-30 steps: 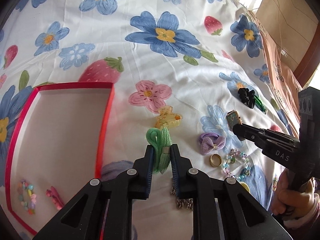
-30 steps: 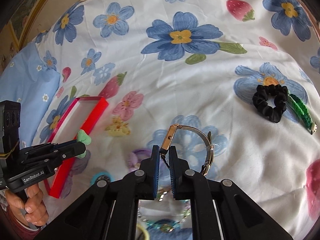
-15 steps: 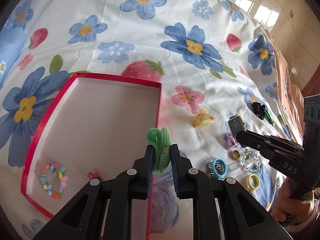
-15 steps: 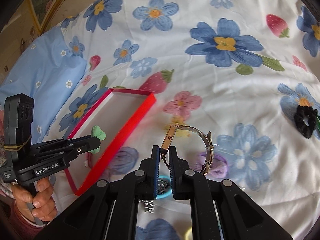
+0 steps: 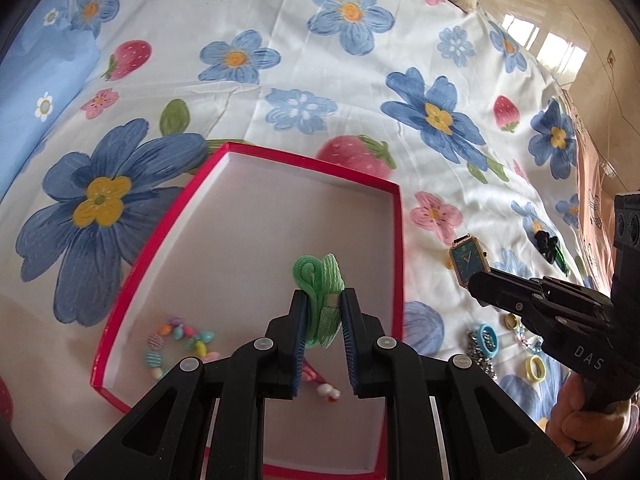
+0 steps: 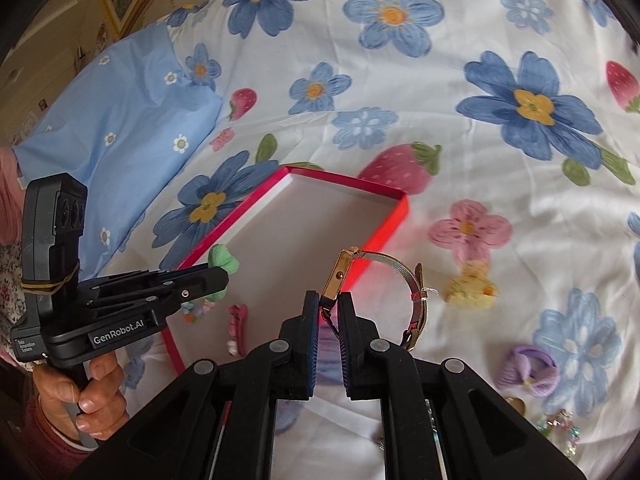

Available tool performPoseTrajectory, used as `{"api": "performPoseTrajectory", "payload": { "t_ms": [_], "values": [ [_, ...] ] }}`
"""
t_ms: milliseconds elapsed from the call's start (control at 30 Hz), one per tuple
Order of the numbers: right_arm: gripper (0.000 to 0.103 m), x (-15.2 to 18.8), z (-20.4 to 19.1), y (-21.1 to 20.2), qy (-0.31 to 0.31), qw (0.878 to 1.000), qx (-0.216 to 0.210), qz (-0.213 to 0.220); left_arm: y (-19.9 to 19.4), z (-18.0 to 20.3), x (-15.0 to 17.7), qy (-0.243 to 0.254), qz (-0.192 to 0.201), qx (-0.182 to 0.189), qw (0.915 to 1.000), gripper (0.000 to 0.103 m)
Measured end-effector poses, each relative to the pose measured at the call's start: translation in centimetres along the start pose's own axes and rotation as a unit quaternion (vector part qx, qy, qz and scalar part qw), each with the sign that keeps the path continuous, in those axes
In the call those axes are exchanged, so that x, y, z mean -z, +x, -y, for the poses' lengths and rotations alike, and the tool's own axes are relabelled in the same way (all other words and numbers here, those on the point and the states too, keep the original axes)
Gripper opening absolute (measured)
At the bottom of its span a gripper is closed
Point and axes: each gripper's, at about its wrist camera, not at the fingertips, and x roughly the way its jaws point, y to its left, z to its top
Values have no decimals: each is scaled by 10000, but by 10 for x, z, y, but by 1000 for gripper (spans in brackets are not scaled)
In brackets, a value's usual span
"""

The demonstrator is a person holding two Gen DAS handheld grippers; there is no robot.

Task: Organize jewelry
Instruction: 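Carry the hair tie and watch into the red box and release both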

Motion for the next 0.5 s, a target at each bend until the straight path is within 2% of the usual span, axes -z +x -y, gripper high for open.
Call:
{"api": "performPoseTrajectory", "payload": {
  "t_ms": [267,500],
  "values": [
    [9,-14,-27,32,-228,9993,-265,-145,10,-26,-12,-180,-44,-230,9996,16],
    [9,-27,-42,66,-411,9980,-366,-314,36,-43,-27,-241,-216,-378,9988,16]
  ]
}}
